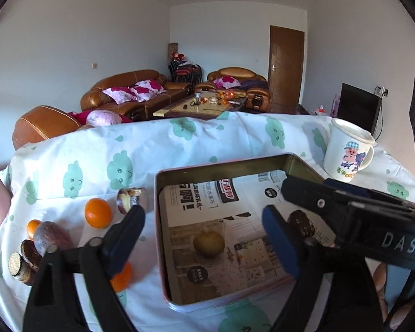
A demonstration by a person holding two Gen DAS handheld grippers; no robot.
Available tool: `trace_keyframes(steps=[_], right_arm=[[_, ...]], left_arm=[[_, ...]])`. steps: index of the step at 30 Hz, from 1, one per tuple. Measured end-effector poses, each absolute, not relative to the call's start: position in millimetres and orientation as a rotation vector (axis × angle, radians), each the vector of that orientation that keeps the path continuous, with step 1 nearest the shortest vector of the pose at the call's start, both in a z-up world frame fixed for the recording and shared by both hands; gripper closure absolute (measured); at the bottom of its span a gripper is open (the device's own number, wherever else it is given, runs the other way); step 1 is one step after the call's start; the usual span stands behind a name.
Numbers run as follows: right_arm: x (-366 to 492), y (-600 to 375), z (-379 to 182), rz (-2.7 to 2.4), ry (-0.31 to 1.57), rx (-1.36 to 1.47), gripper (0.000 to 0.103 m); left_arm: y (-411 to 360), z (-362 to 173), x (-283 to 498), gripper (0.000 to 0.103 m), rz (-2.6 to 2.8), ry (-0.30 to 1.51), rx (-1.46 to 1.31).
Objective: Organize fruits
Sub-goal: 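Carry both fruits over the pink tin tray and open both tools to drop them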
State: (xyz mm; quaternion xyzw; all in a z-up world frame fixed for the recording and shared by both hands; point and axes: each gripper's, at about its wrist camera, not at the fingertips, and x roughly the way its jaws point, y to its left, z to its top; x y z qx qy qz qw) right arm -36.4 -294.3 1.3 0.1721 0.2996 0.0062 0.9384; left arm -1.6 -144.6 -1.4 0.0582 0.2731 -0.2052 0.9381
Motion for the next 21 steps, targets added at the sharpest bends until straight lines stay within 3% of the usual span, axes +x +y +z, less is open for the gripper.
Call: trace_keyframes(steps=[8, 21], right_arm=[[-59, -297, 21, -0.126, 0.379, 0.261, 0.024], [-60, -287, 13, -0.152, 0.384, 0.223, 0.024]], left_arm=[[-135, 3, -6, 0.002, -0.339, 0.502, 0.158], [-97, 2, -4, 0.002, -0.241, 0.502, 0.148]])
